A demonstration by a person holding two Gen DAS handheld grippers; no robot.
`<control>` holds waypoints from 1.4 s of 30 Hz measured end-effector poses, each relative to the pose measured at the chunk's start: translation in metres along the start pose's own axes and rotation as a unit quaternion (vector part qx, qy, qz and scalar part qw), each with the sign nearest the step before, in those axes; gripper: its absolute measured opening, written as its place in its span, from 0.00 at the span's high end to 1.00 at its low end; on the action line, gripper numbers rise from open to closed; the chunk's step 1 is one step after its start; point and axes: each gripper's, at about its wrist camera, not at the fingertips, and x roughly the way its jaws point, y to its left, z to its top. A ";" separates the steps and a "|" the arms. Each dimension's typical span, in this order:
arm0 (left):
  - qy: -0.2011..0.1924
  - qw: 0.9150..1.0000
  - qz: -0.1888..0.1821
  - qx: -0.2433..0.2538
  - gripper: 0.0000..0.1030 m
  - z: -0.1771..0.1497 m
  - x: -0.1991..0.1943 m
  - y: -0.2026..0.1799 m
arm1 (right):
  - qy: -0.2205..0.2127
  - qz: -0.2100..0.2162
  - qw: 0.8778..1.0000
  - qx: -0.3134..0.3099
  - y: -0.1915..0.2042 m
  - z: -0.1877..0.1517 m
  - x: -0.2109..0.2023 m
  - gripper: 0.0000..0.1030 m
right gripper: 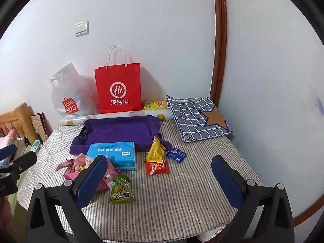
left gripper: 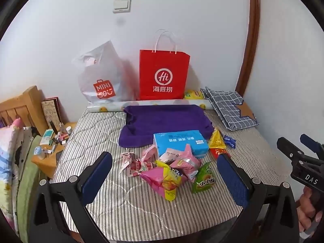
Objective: Organize snacks
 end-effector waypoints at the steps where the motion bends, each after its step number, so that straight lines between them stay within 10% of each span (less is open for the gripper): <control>1: 0.000 1.000 -0.001 0.001 0.01 0.000 0.000 -0.001 | 0.000 0.000 1.000 0.000 0.000 0.000 0.001 0.00; 42: 0.001 1.000 -0.024 -0.010 0.06 -0.001 -0.007 0.000 | -0.010 0.029 0.999 -0.021 0.022 0.004 -0.012 0.00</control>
